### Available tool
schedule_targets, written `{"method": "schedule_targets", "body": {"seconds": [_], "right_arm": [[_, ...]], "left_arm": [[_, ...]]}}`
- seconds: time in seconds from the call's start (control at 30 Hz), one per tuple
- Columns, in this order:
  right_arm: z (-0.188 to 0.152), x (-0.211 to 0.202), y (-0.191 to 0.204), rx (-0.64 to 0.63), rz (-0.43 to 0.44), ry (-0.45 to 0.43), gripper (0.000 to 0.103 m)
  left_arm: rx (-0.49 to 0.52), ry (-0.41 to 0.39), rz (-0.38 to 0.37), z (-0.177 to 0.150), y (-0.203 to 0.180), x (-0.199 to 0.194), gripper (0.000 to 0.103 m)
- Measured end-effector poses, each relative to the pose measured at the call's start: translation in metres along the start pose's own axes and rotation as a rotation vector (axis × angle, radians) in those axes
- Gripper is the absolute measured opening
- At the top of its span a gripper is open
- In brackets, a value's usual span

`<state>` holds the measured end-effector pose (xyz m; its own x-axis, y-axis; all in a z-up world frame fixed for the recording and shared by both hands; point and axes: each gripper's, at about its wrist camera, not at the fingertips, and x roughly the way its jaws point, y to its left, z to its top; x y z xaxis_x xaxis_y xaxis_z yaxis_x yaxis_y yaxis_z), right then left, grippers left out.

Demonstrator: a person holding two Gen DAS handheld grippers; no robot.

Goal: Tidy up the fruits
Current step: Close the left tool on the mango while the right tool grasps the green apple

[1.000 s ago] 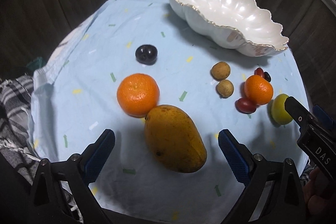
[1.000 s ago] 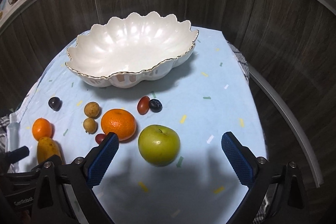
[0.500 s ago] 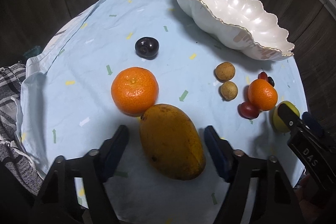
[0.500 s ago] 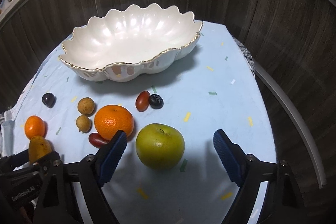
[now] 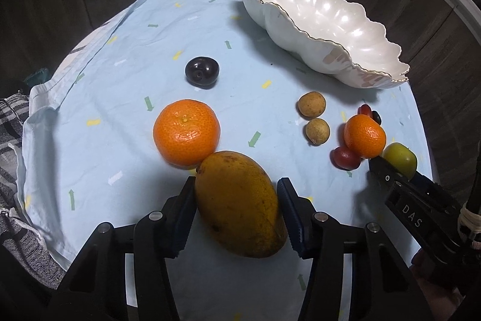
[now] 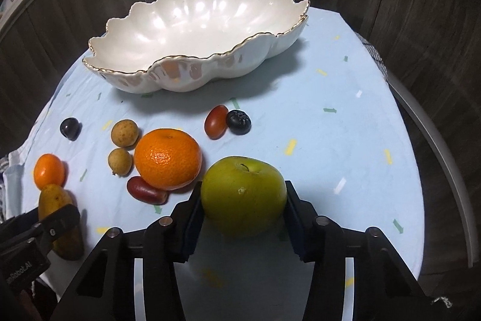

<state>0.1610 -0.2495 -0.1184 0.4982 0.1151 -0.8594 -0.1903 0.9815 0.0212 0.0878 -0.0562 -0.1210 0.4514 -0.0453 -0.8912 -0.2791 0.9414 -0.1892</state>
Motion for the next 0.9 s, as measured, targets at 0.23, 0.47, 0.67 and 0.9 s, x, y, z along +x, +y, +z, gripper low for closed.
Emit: {"method": "schedule_targets", "body": {"seconds": [0.23,0.47,0.67,0.9], "right_arm": [[0.001,-0.007,0.003,-0.001,0.009,-0.018,0.049],[0.002,-0.013,0.001,0.007,0.022,-0.038,0.049],[0.002,-0.02,0.0,0.015,0.027,-0.064,0.049],[0.001,-0.029,-0.001,0.023,0.029,-0.097,0.049]], "left_arm": [[0.02,0.002,-0.009,0.0,0.0,-0.001,0.051],[0.075,-0.018,-0.026,-0.001,-0.007,-0.008,0.049],[0.118,-0.05,-0.041,0.0,-0.012,-0.016,0.048],[0.189,-0.105,-0.05,0.005,-0.017,-0.029,0.047]]}}
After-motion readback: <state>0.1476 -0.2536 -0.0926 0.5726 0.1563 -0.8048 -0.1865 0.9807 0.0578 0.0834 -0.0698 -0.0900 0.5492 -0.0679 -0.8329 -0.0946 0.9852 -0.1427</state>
